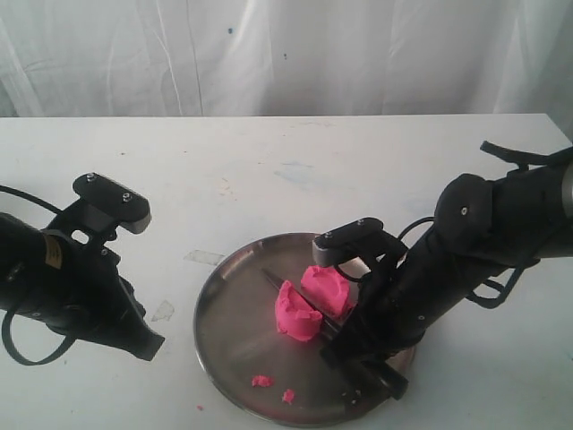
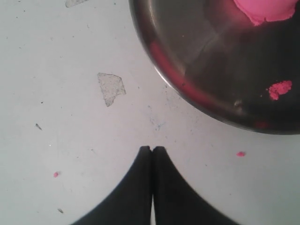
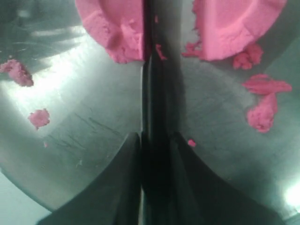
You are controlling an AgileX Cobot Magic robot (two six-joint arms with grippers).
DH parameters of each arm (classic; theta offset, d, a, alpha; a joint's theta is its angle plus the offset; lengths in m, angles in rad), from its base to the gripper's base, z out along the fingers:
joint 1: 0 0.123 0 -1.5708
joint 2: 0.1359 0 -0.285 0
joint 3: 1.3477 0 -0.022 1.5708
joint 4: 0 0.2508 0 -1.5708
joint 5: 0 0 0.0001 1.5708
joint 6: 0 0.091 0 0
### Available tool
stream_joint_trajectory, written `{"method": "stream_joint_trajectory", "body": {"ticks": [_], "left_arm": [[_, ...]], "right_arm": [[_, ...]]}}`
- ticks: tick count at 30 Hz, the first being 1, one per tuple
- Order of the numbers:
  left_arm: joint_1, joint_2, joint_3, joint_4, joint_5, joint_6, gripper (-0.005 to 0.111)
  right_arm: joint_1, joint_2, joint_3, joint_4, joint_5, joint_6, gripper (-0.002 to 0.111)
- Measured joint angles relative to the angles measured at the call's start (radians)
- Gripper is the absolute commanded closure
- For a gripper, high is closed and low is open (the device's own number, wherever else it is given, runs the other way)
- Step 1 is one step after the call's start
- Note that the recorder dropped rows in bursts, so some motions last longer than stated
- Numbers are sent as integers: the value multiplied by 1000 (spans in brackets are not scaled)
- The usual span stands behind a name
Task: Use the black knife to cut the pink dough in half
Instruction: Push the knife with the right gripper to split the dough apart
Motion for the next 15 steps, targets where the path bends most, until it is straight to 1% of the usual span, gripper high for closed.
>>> {"method": "stream_joint_trajectory", "body": {"ticks": [3, 15], "left_arm": [[0, 0, 0, 0, 0, 0, 107], [0, 0, 0, 0, 0, 0, 107]], "right_arm": [[19, 0, 0, 2, 2, -21, 108], [19, 0, 0, 2, -10, -25, 108]]}}
